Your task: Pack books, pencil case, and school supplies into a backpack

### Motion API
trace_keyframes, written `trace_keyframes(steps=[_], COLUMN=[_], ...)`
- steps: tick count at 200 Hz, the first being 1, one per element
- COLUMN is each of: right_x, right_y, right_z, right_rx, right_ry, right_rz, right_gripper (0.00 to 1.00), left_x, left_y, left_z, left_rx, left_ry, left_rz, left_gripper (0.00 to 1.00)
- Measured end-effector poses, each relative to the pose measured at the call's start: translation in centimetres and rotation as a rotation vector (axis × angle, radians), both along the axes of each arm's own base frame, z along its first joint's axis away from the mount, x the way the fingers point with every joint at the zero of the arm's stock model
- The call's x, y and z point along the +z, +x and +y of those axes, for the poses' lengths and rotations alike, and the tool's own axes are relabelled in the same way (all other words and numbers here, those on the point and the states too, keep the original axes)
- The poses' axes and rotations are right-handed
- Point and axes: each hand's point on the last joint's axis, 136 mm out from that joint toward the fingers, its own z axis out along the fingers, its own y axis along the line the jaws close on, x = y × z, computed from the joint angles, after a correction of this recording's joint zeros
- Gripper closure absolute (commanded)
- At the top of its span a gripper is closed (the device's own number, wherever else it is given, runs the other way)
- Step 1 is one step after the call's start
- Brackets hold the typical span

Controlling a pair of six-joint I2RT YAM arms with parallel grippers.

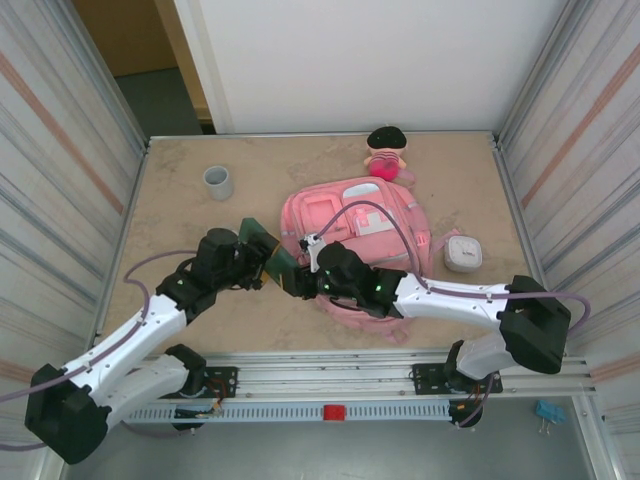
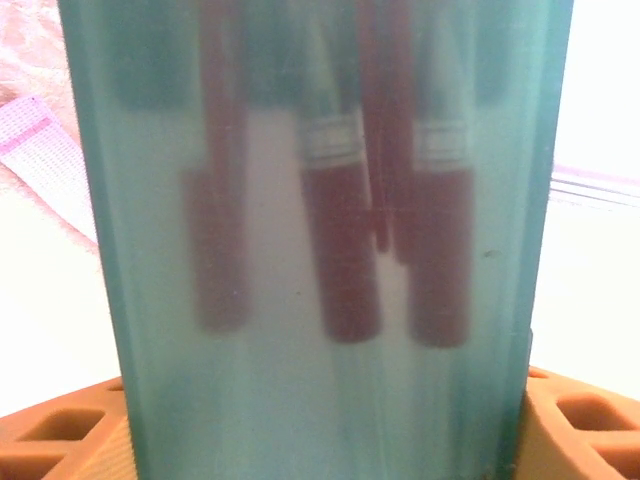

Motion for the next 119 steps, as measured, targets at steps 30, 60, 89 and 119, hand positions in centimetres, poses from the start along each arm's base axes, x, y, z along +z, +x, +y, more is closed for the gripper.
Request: trace_keyframes(steps=[30,60,89,119], right_x=[0.4,2.0,3.3,4.1], right_y=[0.3,1.4,4.4,7.4], right_z=[-1.1,-4.0,-8.6,-13.4], right_rx=[-0.012,-0.043,-0.149,-0.259], right_ry=[0.015,0.061,0.100,0.125], right_rz=[-0.001,0.005,0.022,0.055], right_gripper=[0.71,0.71,0.70,0.70], left_x=[0.2,1.9,4.0,4.3], left_y=[0.0,0.6,1.1,1.2], left_z=[-0.5,-0.7,-0.9,-1.3], left_rx=[-0.025,-0.066,-0.136,-0.250], left_ry=[0.010,0.086,0.273,0.503], left_rz=[-0.008,-0.061,-0.173,-0.299], left_gripper=[0.14,0.09,0.10,0.13])
